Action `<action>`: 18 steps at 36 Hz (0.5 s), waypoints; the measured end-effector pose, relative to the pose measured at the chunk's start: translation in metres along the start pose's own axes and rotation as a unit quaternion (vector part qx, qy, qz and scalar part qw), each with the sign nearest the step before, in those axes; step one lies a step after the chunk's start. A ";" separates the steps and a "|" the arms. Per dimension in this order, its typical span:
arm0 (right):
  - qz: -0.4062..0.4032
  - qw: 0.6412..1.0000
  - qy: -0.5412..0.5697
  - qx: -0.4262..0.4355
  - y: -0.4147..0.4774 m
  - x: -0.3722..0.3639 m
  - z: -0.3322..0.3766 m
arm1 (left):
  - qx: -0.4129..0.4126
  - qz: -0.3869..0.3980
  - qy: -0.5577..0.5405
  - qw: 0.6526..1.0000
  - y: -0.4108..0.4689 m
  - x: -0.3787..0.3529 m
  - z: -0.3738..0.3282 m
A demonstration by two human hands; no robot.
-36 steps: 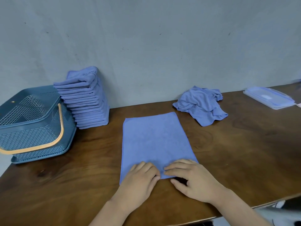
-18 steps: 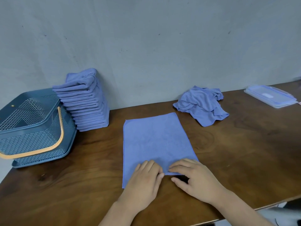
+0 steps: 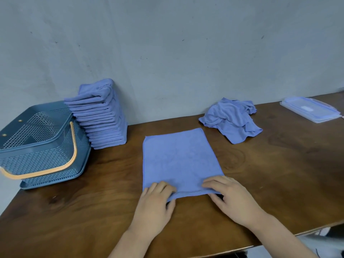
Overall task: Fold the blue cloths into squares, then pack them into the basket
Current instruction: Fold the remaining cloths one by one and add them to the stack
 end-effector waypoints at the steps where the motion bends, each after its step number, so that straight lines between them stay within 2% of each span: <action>1: -0.008 1.000 0.001 -0.023 -0.004 0.004 -0.008 | 0.006 0.000 0.000 1.000 -0.004 0.004 0.007; 3: -0.025 0.997 0.023 -0.068 -0.015 0.012 -0.023 | 0.025 0.001 -0.006 1.000 -0.016 0.013 0.025; 7: -0.038 0.979 0.140 -0.147 -0.025 0.020 -0.033 | 0.074 0.003 -0.042 0.996 -0.037 0.033 0.054; 11: -0.042 0.965 0.193 -0.174 -0.023 0.027 -0.028 | 0.116 0.002 -0.129 0.985 -0.040 0.045 0.055; 14: -0.049 0.951 0.239 -0.191 -0.027 0.032 -0.028 | 0.165 -0.041 -0.209 0.963 -0.041 0.054 0.053; 18: -0.056 0.934 0.285 -0.207 -0.031 0.037 -0.027 | 0.195 -0.057 -0.250 0.947 -0.046 0.060 0.048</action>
Point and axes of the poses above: each hand's wrist, its own y-axis towards the middle knuckle, its own x-axis out of the back of the hand, z = x × y, the point moved 6 cm from there along y, towards the middle knuckle, and after that the axes turned 5 degrees about -y, right-handed, at the moved point
